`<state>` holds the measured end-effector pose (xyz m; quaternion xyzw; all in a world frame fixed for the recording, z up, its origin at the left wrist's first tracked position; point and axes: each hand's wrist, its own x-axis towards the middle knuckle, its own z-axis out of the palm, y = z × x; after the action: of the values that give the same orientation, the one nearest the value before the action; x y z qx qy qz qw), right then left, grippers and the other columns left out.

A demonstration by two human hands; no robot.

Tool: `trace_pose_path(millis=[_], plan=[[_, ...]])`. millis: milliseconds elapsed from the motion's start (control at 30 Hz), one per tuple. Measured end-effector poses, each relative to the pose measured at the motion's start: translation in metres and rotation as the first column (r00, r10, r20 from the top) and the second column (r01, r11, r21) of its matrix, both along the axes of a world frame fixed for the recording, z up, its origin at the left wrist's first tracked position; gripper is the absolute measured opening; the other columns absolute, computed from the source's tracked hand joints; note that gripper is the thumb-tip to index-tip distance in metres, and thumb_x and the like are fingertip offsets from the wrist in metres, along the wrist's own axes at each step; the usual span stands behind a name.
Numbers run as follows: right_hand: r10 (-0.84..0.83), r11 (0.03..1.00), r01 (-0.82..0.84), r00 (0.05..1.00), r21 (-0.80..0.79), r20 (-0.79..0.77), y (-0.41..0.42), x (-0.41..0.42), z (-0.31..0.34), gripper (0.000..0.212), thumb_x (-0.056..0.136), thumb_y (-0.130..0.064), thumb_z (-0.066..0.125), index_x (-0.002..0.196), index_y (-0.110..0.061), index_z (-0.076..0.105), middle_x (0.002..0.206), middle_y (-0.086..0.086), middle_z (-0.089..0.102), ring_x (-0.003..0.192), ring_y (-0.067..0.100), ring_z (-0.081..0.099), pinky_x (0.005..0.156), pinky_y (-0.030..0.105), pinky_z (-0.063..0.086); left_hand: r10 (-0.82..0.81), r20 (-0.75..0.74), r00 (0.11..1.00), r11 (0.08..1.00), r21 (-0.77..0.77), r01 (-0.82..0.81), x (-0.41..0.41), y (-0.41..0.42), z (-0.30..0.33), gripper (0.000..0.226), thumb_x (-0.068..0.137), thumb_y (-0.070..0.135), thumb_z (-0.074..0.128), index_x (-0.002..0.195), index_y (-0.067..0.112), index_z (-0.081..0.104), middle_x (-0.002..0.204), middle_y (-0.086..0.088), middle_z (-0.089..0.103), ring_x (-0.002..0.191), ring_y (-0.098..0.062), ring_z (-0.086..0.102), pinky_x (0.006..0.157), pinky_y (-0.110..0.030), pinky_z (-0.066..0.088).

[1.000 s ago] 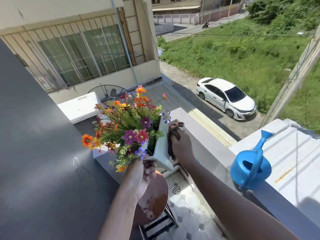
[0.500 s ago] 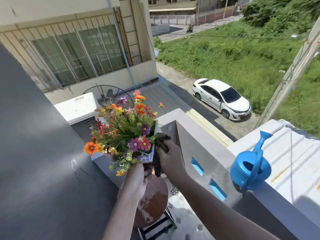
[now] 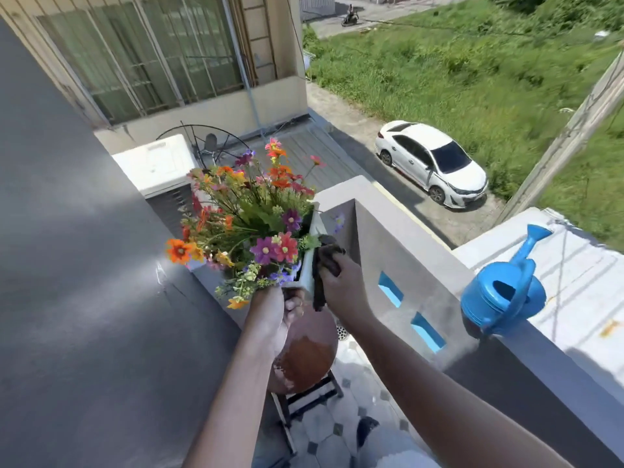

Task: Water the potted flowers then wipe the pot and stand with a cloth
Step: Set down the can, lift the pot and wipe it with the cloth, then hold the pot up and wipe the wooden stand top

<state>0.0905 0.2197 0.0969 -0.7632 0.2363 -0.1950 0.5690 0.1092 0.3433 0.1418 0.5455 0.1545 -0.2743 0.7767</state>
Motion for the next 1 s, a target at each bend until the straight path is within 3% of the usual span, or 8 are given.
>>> trace_pose_path(millis=[167,400,533,667,733,800,900,1000], plan=[[0.107,0.993,-0.108,0.994,0.046,0.019,0.01,0.013,-0.005,0.011,0.087,-0.008,0.056,0.085,-0.001,0.064,0.08,0.019,0.066,0.073,0.021,0.058,0.067,0.044,0.047,0.026,0.008,1.0,0.994,0.107,-0.027,0.024,-0.004,-0.025,0.034,0.099,0.007,0.028,0.075,0.01,0.053,0.057,-0.002,0.046,0.03,-0.003,0.034,0.032,-0.016,0.022],[0.247,0.967,-0.243,0.968,0.076,-0.036,0.003,0.059,-0.048,0.026,0.089,0.004,0.058,0.078,-0.019,0.058,0.075,-0.009,0.057,0.068,-0.012,0.056,0.062,0.004,0.037,0.16,-0.074,0.984,0.984,0.094,-0.152,0.062,0.002,-0.058,0.033,0.1,0.009,0.027,0.075,0.009,0.048,0.059,-0.008,0.048,0.034,-0.005,0.033,0.034,-0.015,0.023],[0.318,0.947,-0.316,0.903,0.055,-0.289,-0.005,0.085,-0.126,0.018,0.089,-0.008,0.061,0.079,-0.021,0.054,0.075,-0.003,0.057,0.062,-0.001,0.05,0.064,0.02,0.036,0.274,-0.103,0.956,0.959,0.1,-0.264,0.082,0.014,-0.073,0.035,0.098,0.003,0.024,0.071,0.009,0.046,0.065,-0.011,0.048,0.036,-0.006,0.034,0.037,-0.017,0.024],[0.408,0.899,-0.436,0.8,0.04,-0.44,0.012,0.086,-0.186,0.028,0.086,-0.004,0.056,0.075,-0.029,0.052,0.086,0.0,0.057,0.079,0.015,0.052,0.068,0.018,0.037,0.354,-0.101,0.93,0.933,0.103,-0.344,0.105,0.025,-0.092,0.033,0.096,0.001,0.022,0.075,0.01,0.046,0.067,-0.012,0.047,0.035,-0.006,0.036,0.036,-0.016,0.025],[0.489,0.847,-0.529,0.737,0.053,-0.466,0.033,0.083,-0.205,0.022,0.084,0.003,0.057,0.088,-0.016,0.066,0.095,0.005,0.062,0.089,0.019,0.058,0.079,0.009,0.044,0.351,-0.075,0.933,0.933,0.118,-0.341,0.113,0.028,-0.099,0.036,0.098,0.002,0.023,0.073,0.01,0.048,0.067,-0.011,0.047,0.035,-0.005,0.037,0.037,-0.016,0.025],[0.583,0.768,-0.637,0.654,0.064,-0.482,0.058,0.078,-0.229,0.027,0.081,0.001,0.057,0.106,-0.004,0.067,0.108,0.016,0.064,0.101,0.029,0.06,0.094,0.026,0.047,0.324,-0.041,0.945,0.939,0.133,-0.316,0.119,0.03,-0.103,0.039,0.098,0.002,0.023,0.071,0.009,0.05,0.067,-0.01,0.048,0.037,-0.004,0.037,0.038,-0.015,0.024],[0.698,0.606,-0.794,0.5,0.05,-0.512,0.097,0.066,-0.262,0.018,0.086,-0.021,0.058,0.1,-0.014,0.065,0.104,0.013,0.059,0.095,0.03,0.058,0.084,0.035,0.051,0.306,-0.026,0.952,0.945,0.132,-0.3,0.125,0.032,-0.109,0.04,0.097,0.001,0.02,0.07,0.011,0.049,0.062,-0.007,0.051,0.037,-0.004,0.037,0.038,-0.015,0.024],[0.749,0.356,-0.934,0.294,-0.013,-0.594,0.12,0.058,-0.288,0.034,0.095,-0.018,0.053,0.128,-0.022,0.061,0.114,0.017,0.049,0.103,0.04,0.056,0.083,0.046,0.055,0.322,-0.087,0.943,0.947,0.028,-0.321,0.132,0.035,-0.112,0.04,0.1,0.005,0.019,0.071,0.01,0.047,0.048,-0.002,0.058,0.034,-0.004,0.039,0.036,-0.015,0.026]])
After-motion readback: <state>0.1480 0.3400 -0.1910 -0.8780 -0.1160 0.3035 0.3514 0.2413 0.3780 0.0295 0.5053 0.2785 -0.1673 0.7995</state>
